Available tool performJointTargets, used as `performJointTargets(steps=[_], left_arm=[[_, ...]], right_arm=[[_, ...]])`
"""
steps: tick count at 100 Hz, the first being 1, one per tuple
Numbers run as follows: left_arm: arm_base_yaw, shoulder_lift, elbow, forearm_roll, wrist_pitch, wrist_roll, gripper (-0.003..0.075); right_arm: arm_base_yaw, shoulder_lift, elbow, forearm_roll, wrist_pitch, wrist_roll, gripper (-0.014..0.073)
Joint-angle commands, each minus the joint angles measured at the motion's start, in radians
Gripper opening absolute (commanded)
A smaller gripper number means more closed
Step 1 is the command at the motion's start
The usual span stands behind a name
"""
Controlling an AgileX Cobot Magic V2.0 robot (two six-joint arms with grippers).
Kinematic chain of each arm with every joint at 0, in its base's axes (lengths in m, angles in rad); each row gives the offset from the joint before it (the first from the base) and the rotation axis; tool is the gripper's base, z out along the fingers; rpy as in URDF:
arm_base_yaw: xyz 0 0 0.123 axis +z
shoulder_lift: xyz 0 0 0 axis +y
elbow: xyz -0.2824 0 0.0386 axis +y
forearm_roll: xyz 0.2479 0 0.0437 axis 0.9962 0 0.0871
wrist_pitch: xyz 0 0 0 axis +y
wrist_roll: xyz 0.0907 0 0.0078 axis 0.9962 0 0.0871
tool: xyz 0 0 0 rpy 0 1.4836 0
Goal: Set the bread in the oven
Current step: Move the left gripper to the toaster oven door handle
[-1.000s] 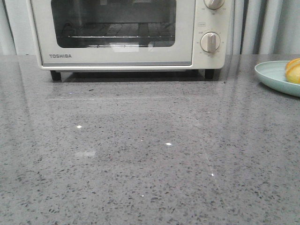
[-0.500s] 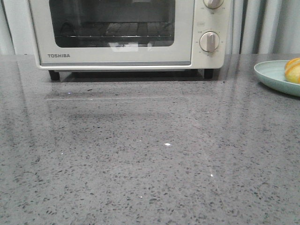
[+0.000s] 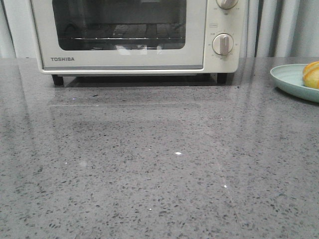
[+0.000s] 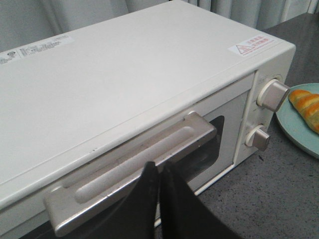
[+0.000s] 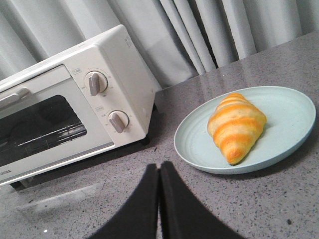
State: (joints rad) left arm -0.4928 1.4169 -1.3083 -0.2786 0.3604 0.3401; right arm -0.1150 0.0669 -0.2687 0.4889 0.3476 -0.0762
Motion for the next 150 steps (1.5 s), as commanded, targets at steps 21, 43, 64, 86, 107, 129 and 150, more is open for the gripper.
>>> performJointTargets(steps=[21, 43, 64, 86, 107, 129, 150], left_arm=[[-0.007, 0.024, -0.038, -0.004, -0.109, 0.000, -0.0021], [-0.007, 0.024, -0.038, -0.004, -0.202, 0.000, -0.0021], [-0.001, 0.052, -0.038, 0.001, -0.205, 0.000, -0.0021], [-0.001, 0.069, -0.038, 0.007, -0.203, 0.000, -0.0021], [-0.001, 0.092, -0.038, 0.017, -0.170, 0.000, -0.0022], [-0.001, 0.097, -0.034, 0.037, -0.168, 0.000, -0.0022], [-0.001, 0.102, -0.026, 0.075, -0.087, 0.000, -0.0022]], right_arm=[[-0.008, 0.022, -0.037, -0.004, -0.066, -0.007, -0.0048], [-0.008, 0.022, -0.037, -0.004, -0.062, -0.007, -0.0048], [-0.008, 0.022, -0.037, -0.004, -0.045, -0.007, -0.0048], [-0.008, 0.022, -0.037, -0.004, -0.009, -0.007, -0.0048], [-0.008, 0.022, -0.037, -0.004, -0.009, -0.007, -0.0048], [-0.008, 0.022, -0.037, -0.004, -0.009, -0.007, -0.0048], [-0.008, 0.022, -0.037, -0.004, -0.009, -0.007, -0.0048]])
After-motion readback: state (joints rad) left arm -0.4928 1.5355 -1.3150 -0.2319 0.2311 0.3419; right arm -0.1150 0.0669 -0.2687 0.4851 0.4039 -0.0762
